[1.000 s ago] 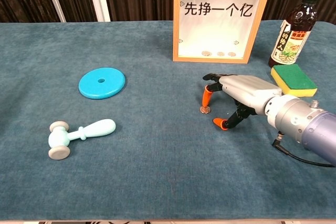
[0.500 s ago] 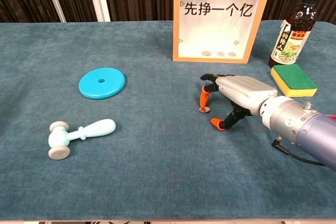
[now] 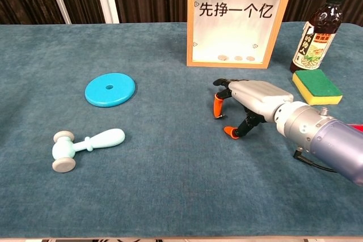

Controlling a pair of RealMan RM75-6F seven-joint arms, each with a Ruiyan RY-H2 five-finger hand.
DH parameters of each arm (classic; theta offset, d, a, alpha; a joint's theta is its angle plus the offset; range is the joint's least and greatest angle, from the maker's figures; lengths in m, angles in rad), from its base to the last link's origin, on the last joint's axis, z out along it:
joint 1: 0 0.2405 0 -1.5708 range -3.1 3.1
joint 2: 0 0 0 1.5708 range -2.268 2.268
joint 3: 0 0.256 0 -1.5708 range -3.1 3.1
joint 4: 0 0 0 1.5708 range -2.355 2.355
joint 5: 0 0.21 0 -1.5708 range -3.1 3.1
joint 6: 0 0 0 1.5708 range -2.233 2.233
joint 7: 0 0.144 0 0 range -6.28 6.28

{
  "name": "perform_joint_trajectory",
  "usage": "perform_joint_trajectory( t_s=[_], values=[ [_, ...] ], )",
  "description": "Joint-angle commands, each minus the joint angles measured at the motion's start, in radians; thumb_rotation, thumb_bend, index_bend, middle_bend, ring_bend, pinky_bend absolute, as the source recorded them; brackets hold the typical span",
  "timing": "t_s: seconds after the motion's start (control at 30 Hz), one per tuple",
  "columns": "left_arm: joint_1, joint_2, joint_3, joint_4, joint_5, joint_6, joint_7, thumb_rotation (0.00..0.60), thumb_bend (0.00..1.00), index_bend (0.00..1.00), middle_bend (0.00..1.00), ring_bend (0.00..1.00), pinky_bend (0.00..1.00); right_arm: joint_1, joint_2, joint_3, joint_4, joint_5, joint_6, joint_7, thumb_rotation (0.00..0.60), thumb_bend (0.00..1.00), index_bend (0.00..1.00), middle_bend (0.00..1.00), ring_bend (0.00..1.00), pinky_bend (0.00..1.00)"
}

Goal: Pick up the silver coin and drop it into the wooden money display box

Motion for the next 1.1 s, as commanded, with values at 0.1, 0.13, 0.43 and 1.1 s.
perform_joint_trajectory(
  t_s=[0.1, 0.13, 0.43, 1.1],
  values=[
    [-0.001, 0.002, 0.001, -0.003, -0.002, -0.004, 0.004, 0.6, 0.03, 0.03, 0.0, 0.0, 0.05, 0.0, 0.002, 0.005, -0.002, -0.001, 0.006, 0.007, 0.6, 0.52, 0.55, 0.03, 0.0, 0.0],
    [0.0, 0.002, 0.002, -0.003, -0.003, -0.004, 0.004, 0.6, 0.03, 0.03, 0.0, 0.0, 0.05, 0.0, 0.003, 0.006, -0.003, -0.001, 0.007, 0.007, 0.6, 0.52, 0.55, 0.03, 0.0, 0.0],
    [0.0, 0.004, 0.004, -0.011, -0.004, -0.007, 0.007, 0.6, 0.03, 0.03, 0.0, 0.0, 0.05, 0.0, 0.022, 0.01, -0.019, -0.001, 0.016, 0.0, 0.6, 0.53, 0.57, 0.03, 0.0, 0.0],
    [-0.001, 0.02, 0.009, -0.032, -0.02, -0.024, 0.016, 0.6, 0.03, 0.03, 0.0, 0.0, 0.06, -0.005, 0.051, 0.019, -0.039, 0.004, 0.026, 0.019, 0.6, 0.56, 0.64, 0.03, 0.0, 0.0]
  ],
)
